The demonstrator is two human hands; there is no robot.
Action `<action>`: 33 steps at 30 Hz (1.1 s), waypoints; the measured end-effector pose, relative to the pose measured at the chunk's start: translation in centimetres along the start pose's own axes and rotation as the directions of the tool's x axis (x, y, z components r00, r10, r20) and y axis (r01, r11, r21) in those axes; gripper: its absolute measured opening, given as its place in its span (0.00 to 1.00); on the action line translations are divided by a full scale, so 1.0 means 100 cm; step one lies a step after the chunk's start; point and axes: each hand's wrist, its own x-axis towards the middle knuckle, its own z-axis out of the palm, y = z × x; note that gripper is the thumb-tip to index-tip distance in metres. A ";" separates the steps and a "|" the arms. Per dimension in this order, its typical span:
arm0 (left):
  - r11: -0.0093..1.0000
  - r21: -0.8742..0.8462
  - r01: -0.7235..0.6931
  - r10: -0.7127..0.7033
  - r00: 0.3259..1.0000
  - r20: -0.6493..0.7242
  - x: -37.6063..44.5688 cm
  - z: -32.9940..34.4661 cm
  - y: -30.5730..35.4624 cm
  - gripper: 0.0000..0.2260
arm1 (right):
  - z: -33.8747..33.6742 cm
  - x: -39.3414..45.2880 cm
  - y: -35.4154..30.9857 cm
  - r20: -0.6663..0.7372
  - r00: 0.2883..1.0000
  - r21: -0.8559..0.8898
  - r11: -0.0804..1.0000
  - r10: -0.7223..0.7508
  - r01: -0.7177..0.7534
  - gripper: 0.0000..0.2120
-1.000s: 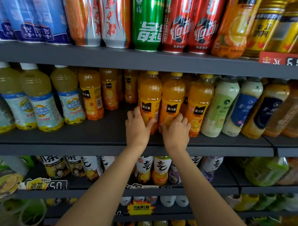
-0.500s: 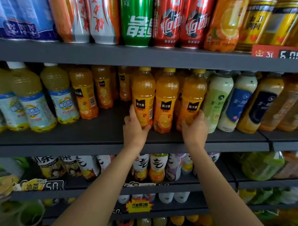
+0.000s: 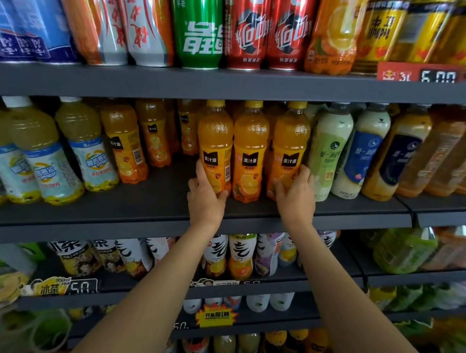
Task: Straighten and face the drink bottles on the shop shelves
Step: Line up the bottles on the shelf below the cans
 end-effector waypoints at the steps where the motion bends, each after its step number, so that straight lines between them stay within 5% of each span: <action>1: 1.000 0.002 0.005 -0.005 1.000 -0.002 0.000 0.000 0.000 0.39 | -0.001 0.000 -0.001 -0.004 1.000 -0.001 1.000 0.009 -0.009 0.25; 12: 1.000 -0.007 0.027 -0.028 0.999 -0.026 -0.004 0.001 0.004 0.38 | -0.010 0.003 -0.003 0.050 0.999 0.016 1.000 0.006 -0.007 0.25; 19: 0.996 0.019 0.086 -0.084 0.994 -0.075 -0.010 0.014 0.012 0.48 | -0.013 0.003 -0.002 0.100 0.995 -0.043 0.999 -0.017 0.022 0.24; 27: 0.995 0.043 0.090 -0.086 0.992 -0.095 -0.008 0.017 0.012 0.45 | -0.014 0.005 0.001 0.131 0.991 -0.050 0.999 0.003 0.004 0.26; 30: 0.992 0.025 0.122 -0.120 0.988 -0.094 -0.009 0.013 0.013 0.43 | -0.014 -0.002 -0.003 -0.007 1.000 -0.028 0.999 -0.020 0.020 0.27; 33: 0.995 0.019 0.096 -0.091 0.977 -0.192 -0.011 0.003 0.013 0.36 | -0.014 -0.014 -0.019 -0.189 0.960 0.053 0.974 -0.205 0.219 0.19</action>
